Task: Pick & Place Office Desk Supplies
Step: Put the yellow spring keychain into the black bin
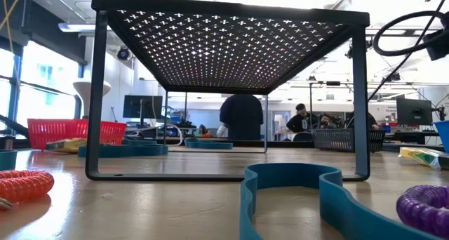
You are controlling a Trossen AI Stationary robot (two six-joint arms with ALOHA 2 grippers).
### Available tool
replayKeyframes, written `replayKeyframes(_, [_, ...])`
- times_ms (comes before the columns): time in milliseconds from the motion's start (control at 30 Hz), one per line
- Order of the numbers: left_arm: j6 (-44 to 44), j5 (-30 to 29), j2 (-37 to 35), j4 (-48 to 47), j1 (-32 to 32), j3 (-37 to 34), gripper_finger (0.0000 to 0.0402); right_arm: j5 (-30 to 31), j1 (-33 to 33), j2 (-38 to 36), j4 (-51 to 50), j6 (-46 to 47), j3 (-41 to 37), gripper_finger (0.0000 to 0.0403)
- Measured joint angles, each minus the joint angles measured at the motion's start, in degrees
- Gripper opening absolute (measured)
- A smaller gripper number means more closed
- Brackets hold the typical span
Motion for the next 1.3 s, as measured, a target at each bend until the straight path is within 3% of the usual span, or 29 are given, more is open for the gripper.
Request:
replayKeyframes(267, [0.26,0.01,0.00,0.00,0.50,0.00,0.0178,-3.68,0.01,-0.85,-5.80,-2.23,0.07,0.0242])
replayKeyframes(467, [2.49,0.01,0.00,0.00,0.51,0.00,0.0178,3.56,-0.13,-2.19,-14.10,-0.70,5.10,0.0242])
replayKeyframes(600, [3.22,0.01,0.00,-0.02,0.93,0.00,0.0178,9.35,-1.75,-2.32,-13.83,-2.85,12.11,0.0242])
replayKeyframes(700, [3.33,-0.02,0.00,0.00,1.39,0.00,0.0178,15.27,-1.80,-2.41,-7.38,-6.53,15.77,0.0242])
replayKeyframes(833, [1.20,0.01,0.00,-0.02,1.84,0.00,0.0178,20.20,-1.77,-2.24,10.23,-14.86,16.01,0.0242])
replayKeyframes(1133, [-0.99,0.33,0.00,0.00,1.36,0.00,0.0178,12.35,-1.16,-0.75,36.51,-34.11,13.20,0.0239])
replayKeyframes(1300, [-1.51,0.78,0.00,-0.01,0.31,0.00,0.0178,8.00,-1.14,3.84,41.84,-34.34,12.61,0.0238])
